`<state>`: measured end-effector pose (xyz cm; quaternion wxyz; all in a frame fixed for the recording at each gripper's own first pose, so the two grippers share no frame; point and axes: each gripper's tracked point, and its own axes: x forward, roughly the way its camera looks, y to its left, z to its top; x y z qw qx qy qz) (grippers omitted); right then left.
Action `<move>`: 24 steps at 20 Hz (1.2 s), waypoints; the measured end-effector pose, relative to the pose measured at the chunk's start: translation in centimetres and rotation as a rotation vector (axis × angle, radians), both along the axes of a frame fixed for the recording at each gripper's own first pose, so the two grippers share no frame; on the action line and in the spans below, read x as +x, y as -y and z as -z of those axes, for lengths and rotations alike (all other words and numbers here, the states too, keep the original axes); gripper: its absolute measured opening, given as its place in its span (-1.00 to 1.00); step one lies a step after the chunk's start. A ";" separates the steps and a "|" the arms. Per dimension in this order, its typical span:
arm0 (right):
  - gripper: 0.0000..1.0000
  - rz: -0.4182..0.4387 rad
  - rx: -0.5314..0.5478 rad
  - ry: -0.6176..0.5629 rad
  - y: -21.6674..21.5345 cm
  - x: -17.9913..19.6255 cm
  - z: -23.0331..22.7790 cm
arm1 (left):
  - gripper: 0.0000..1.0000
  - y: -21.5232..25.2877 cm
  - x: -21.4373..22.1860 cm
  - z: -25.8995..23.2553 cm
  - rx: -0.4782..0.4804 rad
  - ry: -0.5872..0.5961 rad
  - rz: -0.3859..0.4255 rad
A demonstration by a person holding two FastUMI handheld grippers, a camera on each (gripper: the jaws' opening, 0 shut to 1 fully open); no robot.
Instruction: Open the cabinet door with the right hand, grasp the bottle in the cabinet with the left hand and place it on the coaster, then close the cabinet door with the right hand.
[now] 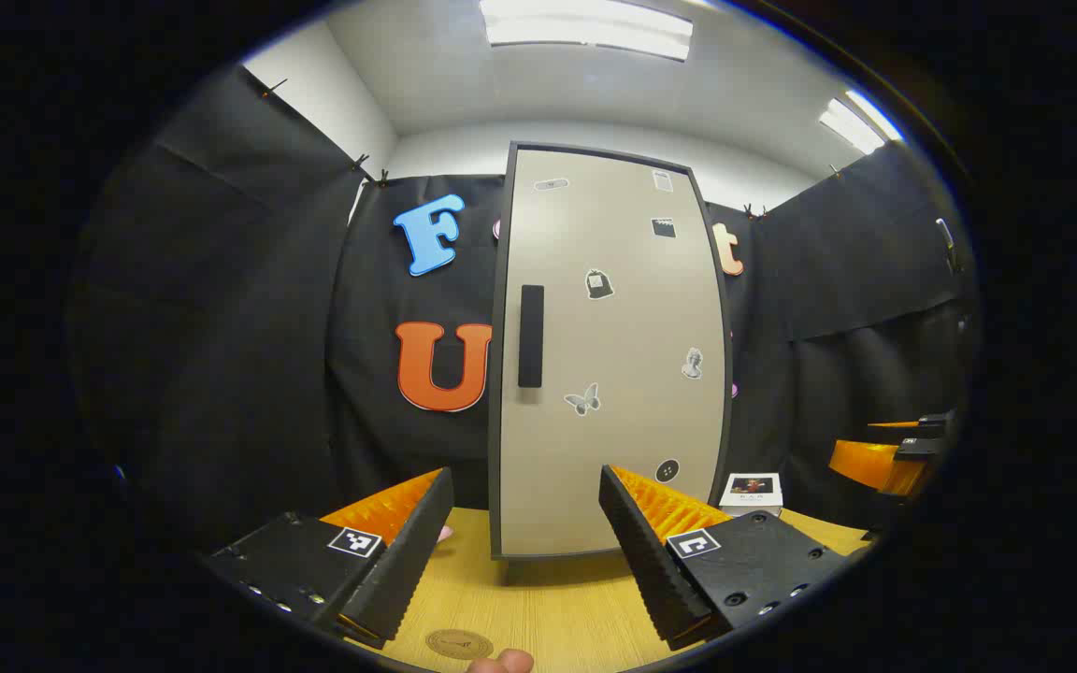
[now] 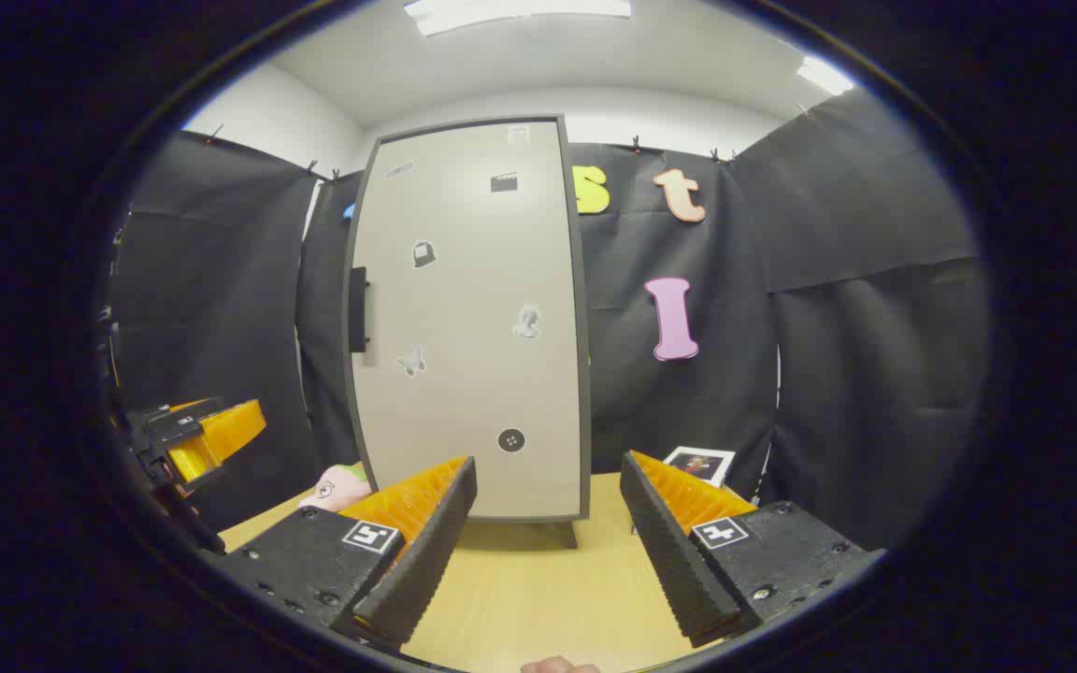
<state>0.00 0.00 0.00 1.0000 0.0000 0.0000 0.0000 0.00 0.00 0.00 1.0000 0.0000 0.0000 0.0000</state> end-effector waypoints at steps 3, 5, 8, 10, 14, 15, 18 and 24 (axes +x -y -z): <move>0.89 0.008 0.000 0.016 0.4 -0.3 -0.5 | 0.89 0.6 0.1 0.1 0.005 0.000 0.007; 0.90 0.010 0.008 0.018 0.6 -0.4 -0.5 | 0.89 0.9 -0.1 0.0 0.003 -0.004 0.015; 0.90 0.017 0.013 0.015 1.0 -0.7 -0.3 | 0.89 1.2 -0.1 0.1 0.004 -0.003 0.022; 0.89 0.018 0.012 0.012 1.1 -0.7 -0.2 | 0.89 1.3 -0.3 0.2 0.002 -0.006 0.025; 0.90 0.010 0.012 0.011 1.0 -0.8 -0.1 | 0.89 1.4 -0.5 0.2 0.000 -0.006 0.024; 0.90 0.005 0.011 0.010 0.8 -0.8 -0.2 | 0.89 1.4 -0.6 0.2 0.004 -0.004 0.023; 0.90 -0.029 0.019 0.004 -0.3 -0.7 -0.3 | 0.89 1.4 -0.8 0.1 0.012 -0.003 0.019; 0.98 -0.176 0.012 0.012 -4.5 1.5 -2.1 | 0.89 1.7 -1.6 0.6 0.017 -0.014 0.023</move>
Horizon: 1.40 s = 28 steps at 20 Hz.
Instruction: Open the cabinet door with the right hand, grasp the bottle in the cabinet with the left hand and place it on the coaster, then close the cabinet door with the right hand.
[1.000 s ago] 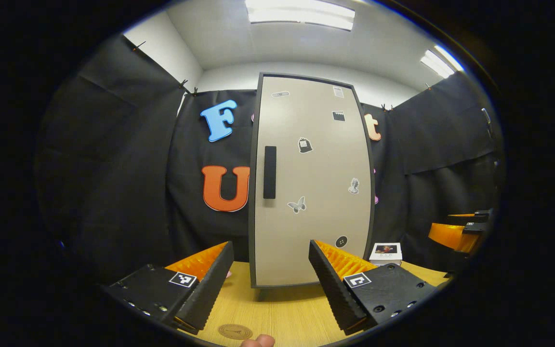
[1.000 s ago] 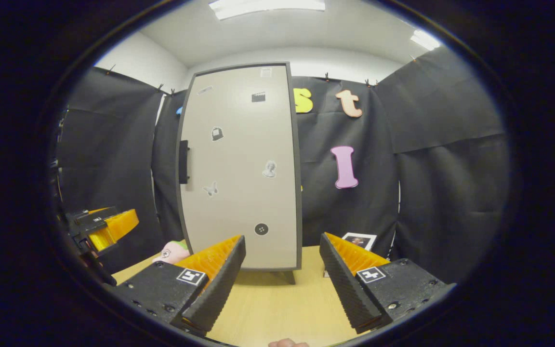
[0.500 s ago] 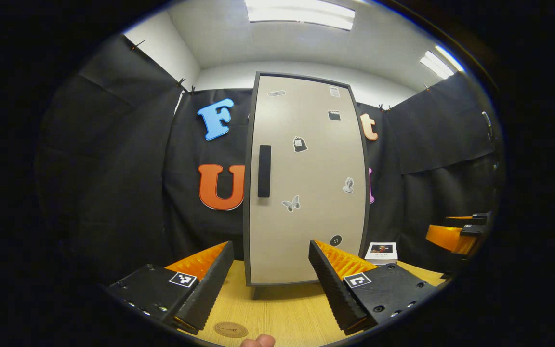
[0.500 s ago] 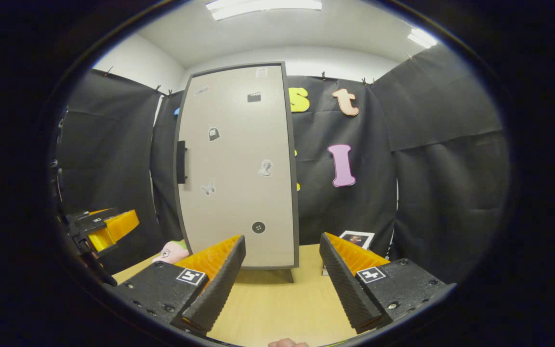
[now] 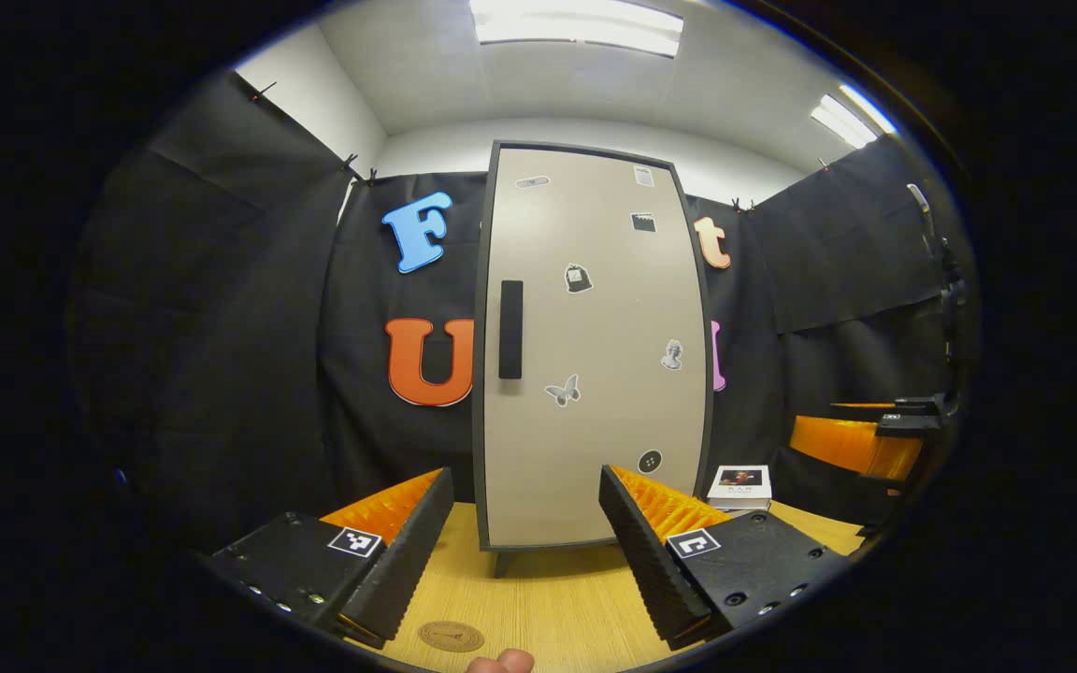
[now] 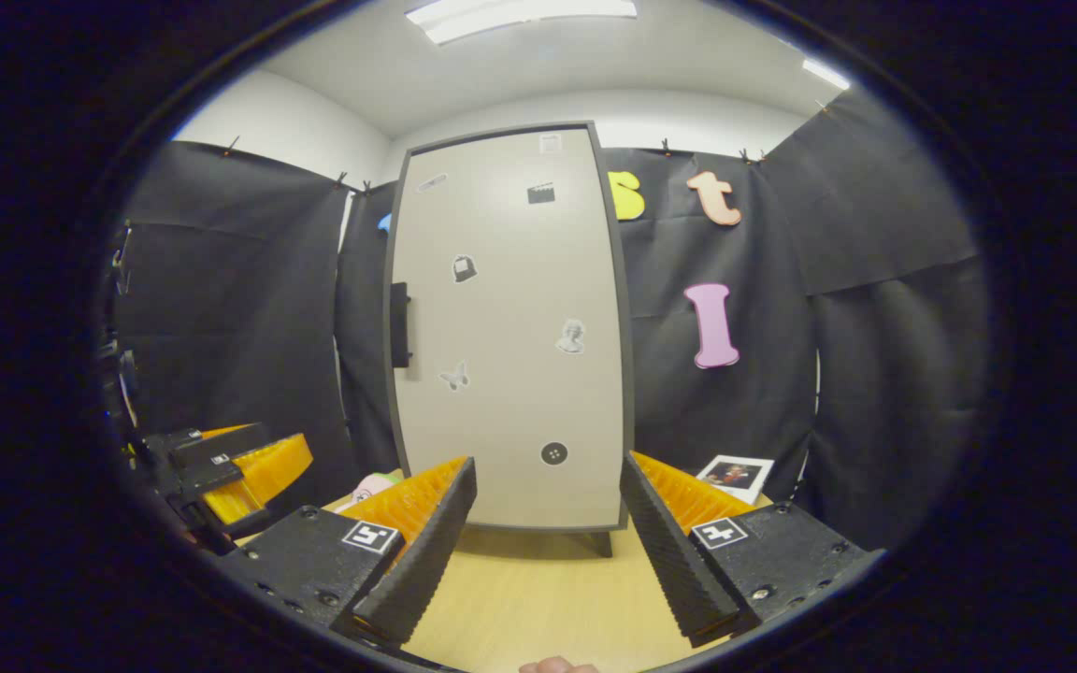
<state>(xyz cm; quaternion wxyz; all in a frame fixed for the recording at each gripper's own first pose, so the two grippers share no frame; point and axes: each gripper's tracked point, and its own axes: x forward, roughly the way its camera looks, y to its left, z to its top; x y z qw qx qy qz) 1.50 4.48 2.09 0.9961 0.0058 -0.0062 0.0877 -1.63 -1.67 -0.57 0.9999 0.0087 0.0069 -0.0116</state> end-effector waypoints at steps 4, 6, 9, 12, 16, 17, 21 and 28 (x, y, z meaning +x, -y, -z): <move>0.89 -0.092 -0.013 -0.007 -2.8 2.6 -0.9 | 0.89 0.3 -0.6 0.1 -0.011 -0.004 0.009; 0.97 -0.138 -0.024 -0.005 -4.8 4.3 -1.5 | 0.89 0.5 -1.1 0.3 -0.008 -0.009 0.011; 0.90 -0.195 -0.033 -0.002 -7.7 7.0 -2.7 | 0.89 0.4 -1.5 0.6 0.003 -0.013 0.007; 0.89 -0.243 -0.032 -0.005 -10.8 9.8 -3.6 | 0.89 0.8 -2.2 0.8 -0.001 -0.022 0.016; 0.89 -0.273 -0.055 0.013 -14.2 14.0 -5.4 | 0.89 0.4 -2.9 1.1 0.010 -0.031 0.000; 0.89 -0.272 -0.059 0.021 -14.9 15.0 -6.0 | 0.89 0.1 -2.9 1.1 0.015 -0.024 -0.012; 0.89 -0.289 -0.074 0.037 -17.8 18.1 -7.7 | 0.89 -0.8 -3.2 1.0 0.027 -0.021 -0.038; 0.89 -0.316 -0.112 0.022 -21.9 21.3 -8.1 | 0.89 -1.6 -2.7 0.9 -0.007 -0.023 -0.073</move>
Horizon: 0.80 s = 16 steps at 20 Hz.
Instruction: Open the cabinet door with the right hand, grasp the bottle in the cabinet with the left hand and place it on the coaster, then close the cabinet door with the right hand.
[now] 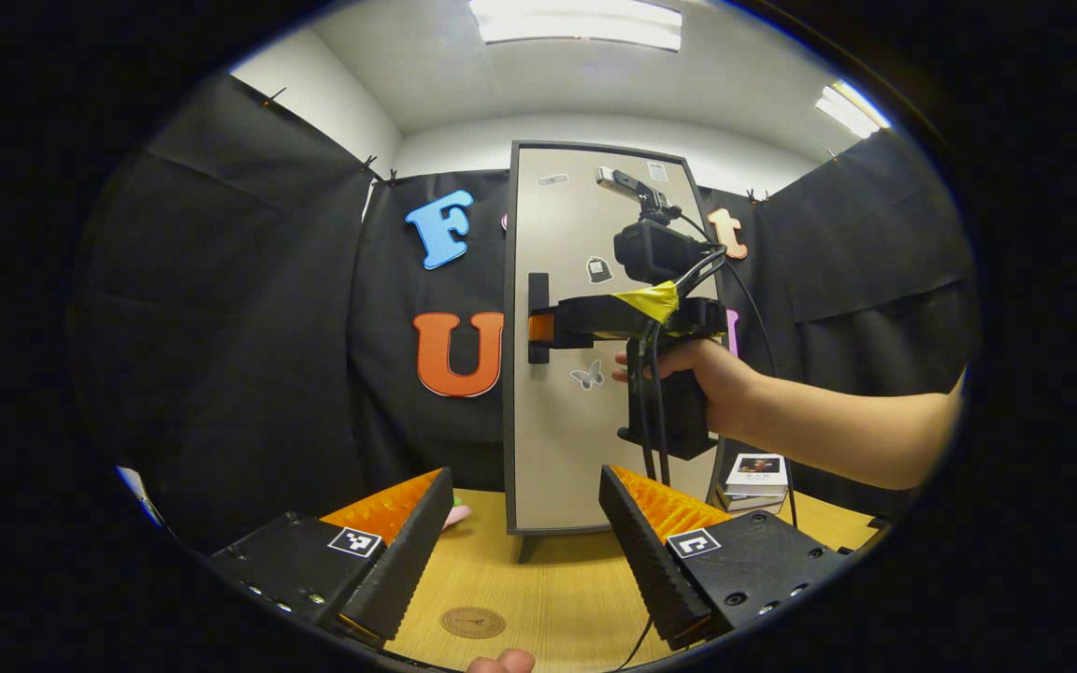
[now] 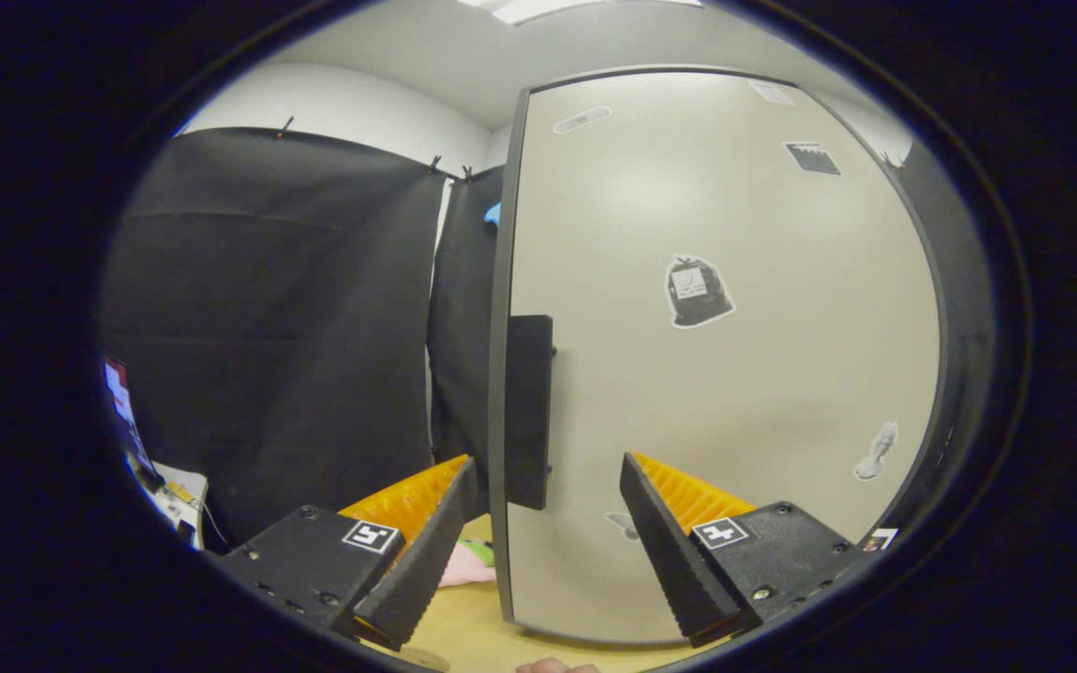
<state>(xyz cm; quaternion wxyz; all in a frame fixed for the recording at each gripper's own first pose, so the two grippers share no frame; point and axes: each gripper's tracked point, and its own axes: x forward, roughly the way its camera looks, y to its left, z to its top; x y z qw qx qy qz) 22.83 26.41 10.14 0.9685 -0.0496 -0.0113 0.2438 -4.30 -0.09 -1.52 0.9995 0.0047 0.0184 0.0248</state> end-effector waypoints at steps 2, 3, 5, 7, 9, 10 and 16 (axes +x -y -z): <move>0.90 -0.005 0.008 -0.019 -0.8 1.0 0.3 | 0.90 0.1 0.2 0.2 -0.013 -0.004 0.004; 0.98 -0.009 0.012 -0.030 -1.3 1.4 0.3 | 0.90 0.1 0.2 0.3 -0.012 -0.007 0.006; 0.97 -0.018 0.023 -0.037 -1.9 2.0 0.3 | 0.89 0.1 0.3 0.4 -0.008 -0.018 0.005; 0.94 -0.029 0.030 -0.034 -2.4 2.3 0.0 | 0.89 -0.2 0.4 0.6 -0.007 -0.023 0.002; 0.84 -0.029 0.017 -0.028 -2.5 2.8 -0.1 | 0.89 -0.5 0.6 0.5 -0.009 -0.021 -0.004; 0.80 -0.018 0.014 -0.022 -2.5 3.0 -0.2 | 0.89 -0.7 0.7 0.5 -0.009 -0.022 -0.006; 0.15 0.017 0.025 -0.045 -2.7 4.1 -0.2 | 0.89 -1.5 1.2 0.2 -0.009 -0.005 -0.023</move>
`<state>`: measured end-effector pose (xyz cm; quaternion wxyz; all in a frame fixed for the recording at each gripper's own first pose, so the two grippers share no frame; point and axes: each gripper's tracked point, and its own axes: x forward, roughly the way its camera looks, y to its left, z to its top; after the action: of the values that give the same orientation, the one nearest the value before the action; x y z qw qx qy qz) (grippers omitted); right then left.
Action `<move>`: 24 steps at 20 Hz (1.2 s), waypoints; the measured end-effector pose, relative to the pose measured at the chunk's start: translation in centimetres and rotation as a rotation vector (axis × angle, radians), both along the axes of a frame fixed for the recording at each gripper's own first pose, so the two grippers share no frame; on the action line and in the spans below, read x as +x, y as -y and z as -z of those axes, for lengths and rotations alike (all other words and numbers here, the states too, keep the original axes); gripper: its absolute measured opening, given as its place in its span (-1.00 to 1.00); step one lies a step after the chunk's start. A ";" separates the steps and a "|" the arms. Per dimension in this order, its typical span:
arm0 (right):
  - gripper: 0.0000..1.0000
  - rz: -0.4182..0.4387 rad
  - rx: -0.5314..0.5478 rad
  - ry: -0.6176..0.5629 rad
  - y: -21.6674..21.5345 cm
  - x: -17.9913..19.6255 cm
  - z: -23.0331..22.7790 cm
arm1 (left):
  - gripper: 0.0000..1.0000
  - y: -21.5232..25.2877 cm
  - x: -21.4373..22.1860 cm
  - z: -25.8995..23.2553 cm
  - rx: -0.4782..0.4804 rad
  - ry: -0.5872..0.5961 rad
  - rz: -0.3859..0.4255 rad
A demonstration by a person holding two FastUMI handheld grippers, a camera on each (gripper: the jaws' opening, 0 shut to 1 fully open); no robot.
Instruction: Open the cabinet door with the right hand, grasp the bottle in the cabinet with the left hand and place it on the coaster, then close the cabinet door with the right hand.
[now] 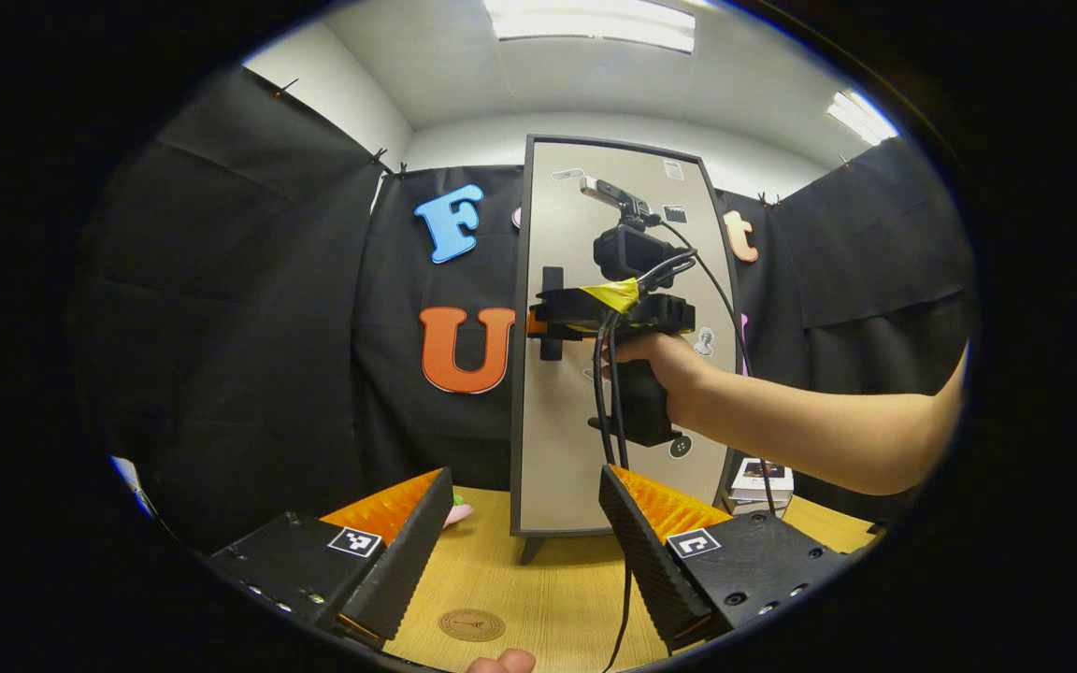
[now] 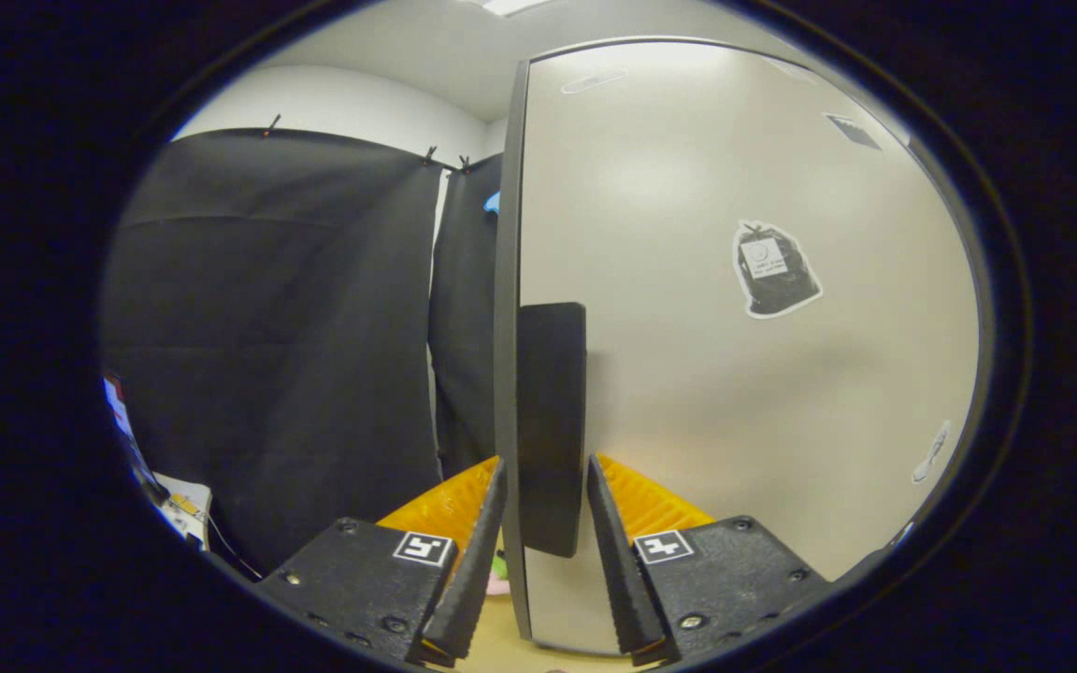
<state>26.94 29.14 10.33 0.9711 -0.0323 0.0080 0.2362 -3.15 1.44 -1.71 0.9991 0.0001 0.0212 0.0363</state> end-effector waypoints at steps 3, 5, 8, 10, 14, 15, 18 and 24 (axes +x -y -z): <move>-0.25 0.008 -0.010 0.001 0.0 0.1 0.0 | 0.89 -0.5 0.1 0.0 -0.005 0.003 -0.009; -0.34 0.017 0.010 -0.008 0.1 0.2 0.1 | 0.89 -0.8 0.1 -0.1 -0.007 0.003 -0.013; -0.47 0.032 0.015 -0.017 0.2 0.1 0.1 | 0.89 -1.0 0.1 -0.3 -0.005 0.010 -0.015; -0.48 0.029 0.011 -0.023 0.2 -0.1 0.2 | 0.89 -0.9 0.1 -0.3 -0.002 0.009 -0.013; -0.46 -0.004 0.012 -0.026 0.4 -0.7 0.2 | 0.89 -0.8 0.0 -0.2 0.004 0.005 -0.008; -0.48 -0.007 0.010 -0.023 0.5 -0.9 0.3 | 0.89 -0.8 -0.1 -0.2 0.008 0.005 -0.007; -0.48 -0.013 -0.005 -0.017 0.6 -1.9 0.3 | 0.89 -1.0 -0.3 -0.4 0.017 0.013 -0.013; -0.46 -0.043 -0.028 -0.016 1.2 -2.3 0.5 | 0.89 -1.0 -0.5 0.0 0.010 0.006 -0.009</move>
<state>24.68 27.94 9.83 0.9652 -0.0444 0.0183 0.2572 -3.62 2.39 -1.68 0.9990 0.0051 0.0180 0.0407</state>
